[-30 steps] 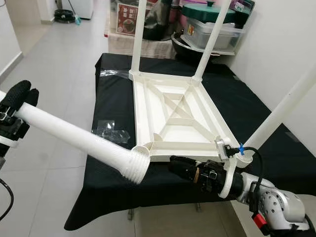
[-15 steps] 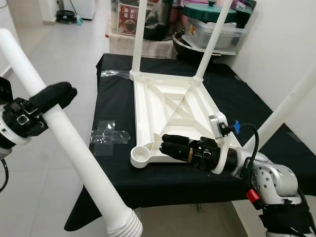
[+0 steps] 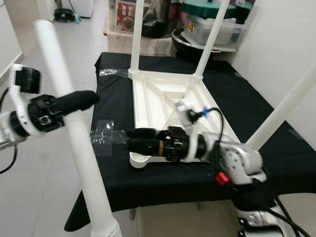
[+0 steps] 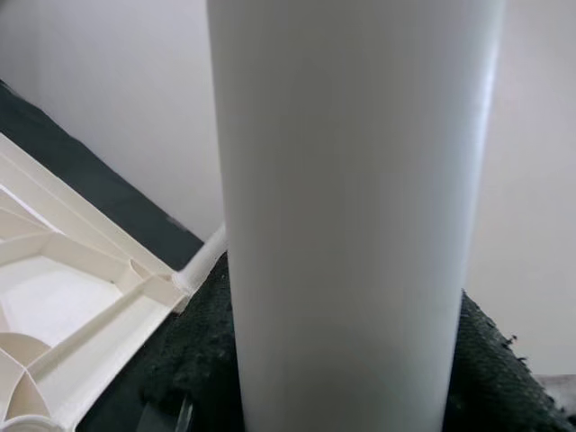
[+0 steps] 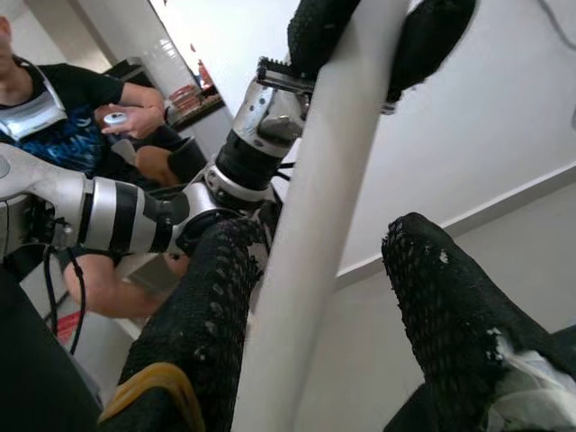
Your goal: Building children table
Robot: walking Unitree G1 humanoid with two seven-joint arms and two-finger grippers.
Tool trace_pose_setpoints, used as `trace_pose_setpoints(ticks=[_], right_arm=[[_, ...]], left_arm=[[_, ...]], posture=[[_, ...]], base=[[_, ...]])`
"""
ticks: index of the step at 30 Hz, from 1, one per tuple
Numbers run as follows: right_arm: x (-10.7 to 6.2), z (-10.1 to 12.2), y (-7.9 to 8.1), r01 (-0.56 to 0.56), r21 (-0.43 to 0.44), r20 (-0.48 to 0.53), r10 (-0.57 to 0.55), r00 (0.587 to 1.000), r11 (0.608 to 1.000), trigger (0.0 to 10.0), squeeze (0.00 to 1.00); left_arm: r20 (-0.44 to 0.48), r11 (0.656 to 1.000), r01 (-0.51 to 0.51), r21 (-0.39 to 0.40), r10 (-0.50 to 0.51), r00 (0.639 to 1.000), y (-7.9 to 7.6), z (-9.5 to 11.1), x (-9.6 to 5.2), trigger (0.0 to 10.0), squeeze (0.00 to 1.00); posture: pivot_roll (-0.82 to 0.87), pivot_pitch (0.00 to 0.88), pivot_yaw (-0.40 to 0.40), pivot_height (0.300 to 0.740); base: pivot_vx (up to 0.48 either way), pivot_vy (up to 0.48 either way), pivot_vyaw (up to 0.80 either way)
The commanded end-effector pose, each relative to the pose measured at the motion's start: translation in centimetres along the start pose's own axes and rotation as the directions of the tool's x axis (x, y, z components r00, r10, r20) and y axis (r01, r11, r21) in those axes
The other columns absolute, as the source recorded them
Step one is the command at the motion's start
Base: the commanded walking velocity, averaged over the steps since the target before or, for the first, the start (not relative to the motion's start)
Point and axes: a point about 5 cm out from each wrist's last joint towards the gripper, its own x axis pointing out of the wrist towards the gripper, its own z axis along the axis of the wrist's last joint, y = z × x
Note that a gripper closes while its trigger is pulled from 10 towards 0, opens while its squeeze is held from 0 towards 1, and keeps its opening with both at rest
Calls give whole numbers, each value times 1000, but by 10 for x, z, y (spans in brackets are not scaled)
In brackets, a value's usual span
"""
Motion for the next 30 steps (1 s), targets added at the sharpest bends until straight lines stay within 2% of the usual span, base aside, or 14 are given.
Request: trace_pose_setpoints(ticks=[1, 6, 10, 11, 18, 19, 30], right_arm=[[3, 0, -1, -17, 14, -21, 17, 1000, 1000, 10000, 0], [19, 0, -7, -33, 27, -50, 34, 998, 999, 10000, 0], [24, -2, -11, -22, 22, -59, 23, 998, 1000, 10000, 0], [26, -3, -13, -16, 16, -60, 16, 998, 1000, 10000, 1000], [34, -7, -22, 15, 6, -84, -14, 996, 1000, 10000, 1000], [43, -14, -29, 47, -21, -131, -49, 990, 999, 10000, 0], [62, -16, -29, 16, -28, -152, -20, 988, 999, 10000, 0]], left_arm=[[-46, 1000, 16, 17, -15, 999, 1, -1, 5, 10000, 0], [-96, 997, 49, 65, -43, 994, 8, 2, 19, 10000, 0], [-107, 996, 60, 71, -52, 993, 10, 3, 22, 10000, 0], [-121, 994, 69, 79, -59, 991, 11, 3, 23, 10000, 0], [-147, 991, 92, 97, -77, 986, 13, 5, 26, 10000, 0], [-154, 989, 101, 111, -83, 984, 14, 7, 30, 10000, 0], [-192, 978, 126, 165, -94, 977, 20, 13, 36, 10000, 0]], posture=[[70, 60, -118, 740], [65, 64, -119, 740], [65, 68, -118, 740], [66, 68, -120, 740], [65, 71, -122, 740], [66, 70, -121, 740], [62, 71, -120, 740]], base=[[0, 0, 0], [0, 0, 0], [0, 0, 0], [0, 0, 0], [0, 0, 0], [0, 0, 0], [0, 0, 0]])
